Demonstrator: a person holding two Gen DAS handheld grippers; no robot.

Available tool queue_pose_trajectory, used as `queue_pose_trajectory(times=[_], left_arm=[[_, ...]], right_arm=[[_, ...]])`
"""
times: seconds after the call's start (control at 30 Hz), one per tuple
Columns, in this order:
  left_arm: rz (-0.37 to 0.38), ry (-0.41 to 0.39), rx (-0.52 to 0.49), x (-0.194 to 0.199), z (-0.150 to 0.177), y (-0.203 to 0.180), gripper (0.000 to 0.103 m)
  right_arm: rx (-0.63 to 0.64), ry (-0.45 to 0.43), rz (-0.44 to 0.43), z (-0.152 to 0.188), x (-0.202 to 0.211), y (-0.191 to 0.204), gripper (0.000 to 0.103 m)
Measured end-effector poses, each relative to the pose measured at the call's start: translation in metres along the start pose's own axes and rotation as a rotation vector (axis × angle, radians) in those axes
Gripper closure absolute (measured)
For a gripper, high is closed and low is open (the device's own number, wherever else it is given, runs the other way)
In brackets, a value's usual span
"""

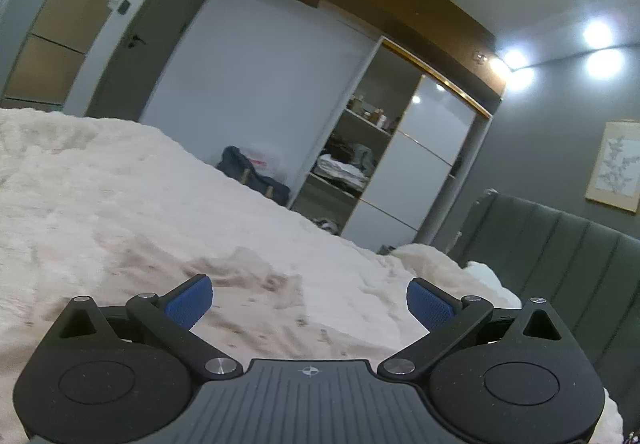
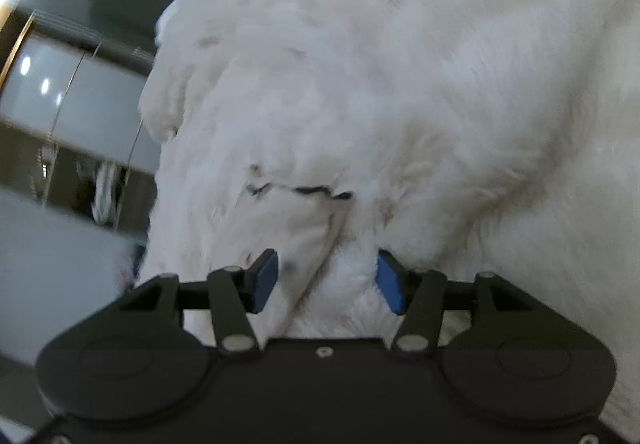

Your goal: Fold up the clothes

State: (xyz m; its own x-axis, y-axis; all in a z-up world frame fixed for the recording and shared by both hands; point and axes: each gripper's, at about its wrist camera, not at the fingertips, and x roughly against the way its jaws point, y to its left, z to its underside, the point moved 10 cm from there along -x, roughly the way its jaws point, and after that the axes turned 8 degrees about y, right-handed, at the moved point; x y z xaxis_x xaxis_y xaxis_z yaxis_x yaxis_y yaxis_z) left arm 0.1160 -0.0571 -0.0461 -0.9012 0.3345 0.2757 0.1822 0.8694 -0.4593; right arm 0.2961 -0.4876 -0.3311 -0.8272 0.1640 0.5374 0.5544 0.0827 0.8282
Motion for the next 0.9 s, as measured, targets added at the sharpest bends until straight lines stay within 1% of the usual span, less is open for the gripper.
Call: queue_pose_trajectory(times=[0.03,0.1,0.13,0.17,0.2,0.23,0.27,0.3,0.33,0.37,0.4,0.47,0.5,0.53,0.57,0.63,0.67,0.73,0.77,0.8,0.83,0.87,0.9], left_arm=[[0.009,0.001,-0.013,-0.003,0.001,-0.009,0.0],[0.02,0.008,-0.043,-0.005,0.005,-0.023,0.0],[0.025,0.015,-0.056,-0.008,0.007,-0.029,0.0],[0.029,0.02,-0.062,-0.01,0.009,-0.033,0.0],[0.032,0.025,-0.067,-0.012,0.012,-0.036,0.0],[0.033,0.033,-0.071,-0.015,0.014,-0.038,0.0],[0.031,0.043,-0.074,-0.017,0.017,-0.039,0.0],[0.028,0.053,-0.077,-0.02,0.021,-0.04,0.0],[0.025,0.061,-0.076,-0.022,0.022,-0.04,0.0],[0.022,0.068,-0.074,-0.024,0.023,-0.04,0.0],[0.012,0.065,-0.064,-0.024,0.021,-0.038,0.0],[-0.013,0.046,-0.046,-0.021,0.015,-0.033,0.0],[-0.051,0.013,-0.045,-0.016,0.01,-0.027,0.0],[-0.132,-0.029,-0.05,-0.009,0.003,-0.016,0.0],[-0.193,-0.049,-0.055,-0.005,0.0,-0.009,0.0],[-0.318,-0.041,-0.029,0.001,-0.005,0.019,0.0],[-0.343,-0.028,-0.003,0.004,-0.006,0.033,0.0],[-0.367,-0.005,0.037,0.011,-0.007,0.053,0.0],[-0.376,-0.005,0.037,0.017,-0.01,0.062,0.0],[-0.385,-0.008,0.03,0.023,-0.013,0.07,0.0],[-0.393,-0.011,0.024,0.03,-0.017,0.078,0.0],[-0.402,-0.014,0.013,0.036,-0.021,0.085,0.0],[-0.41,-0.017,-0.001,0.042,-0.024,0.091,0.0]], right_arm=[[-0.023,0.0,-0.034,-0.005,-0.005,-0.001,0.05],[-0.028,0.005,-0.104,-0.011,-0.009,0.004,0.058],[-0.032,0.011,-0.13,-0.013,-0.009,0.007,0.06],[-0.033,0.016,-0.151,-0.014,-0.009,0.01,0.065],[-0.025,0.023,-0.165,-0.015,-0.009,0.013,0.068],[-0.008,0.035,-0.176,-0.016,-0.01,0.017,0.067],[0.011,0.045,-0.155,-0.017,-0.013,0.018,0.066],[0.034,0.056,-0.113,-0.019,-0.022,0.017,0.068],[0.04,0.056,-0.098,-0.02,-0.025,0.017,0.073],[0.043,0.052,-0.088,-0.022,-0.026,0.016,0.092],[0.052,0.047,-0.08,-0.024,-0.025,0.018,0.102],[0.094,0.027,-0.105,-0.026,-0.013,0.032,0.102],[0.124,0.01,-0.135,-0.027,-0.003,0.044,0.102],[0.165,-0.01,-0.17,-0.027,0.009,0.06,0.102],[0.194,-0.02,-0.188,-0.026,0.018,0.073,0.102],[0.276,-0.044,-0.236,-0.019,0.04,0.114,0.102],[0.321,-0.052,-0.264,-0.013,0.051,0.136,0.102],[0.424,-0.053,-0.332,0.011,0.074,0.189,0.102],[0.49,-0.049,-0.355,0.03,0.083,0.216,0.102],[0.579,-0.037,-0.389,0.063,0.097,0.251,0.102],[0.64,-0.029,-0.413,0.086,0.106,0.275,0.102],[0.684,-0.013,-0.422,0.108,0.11,0.291,0.102],[0.768,0.018,-0.437,0.152,0.116,0.318,0.102]])
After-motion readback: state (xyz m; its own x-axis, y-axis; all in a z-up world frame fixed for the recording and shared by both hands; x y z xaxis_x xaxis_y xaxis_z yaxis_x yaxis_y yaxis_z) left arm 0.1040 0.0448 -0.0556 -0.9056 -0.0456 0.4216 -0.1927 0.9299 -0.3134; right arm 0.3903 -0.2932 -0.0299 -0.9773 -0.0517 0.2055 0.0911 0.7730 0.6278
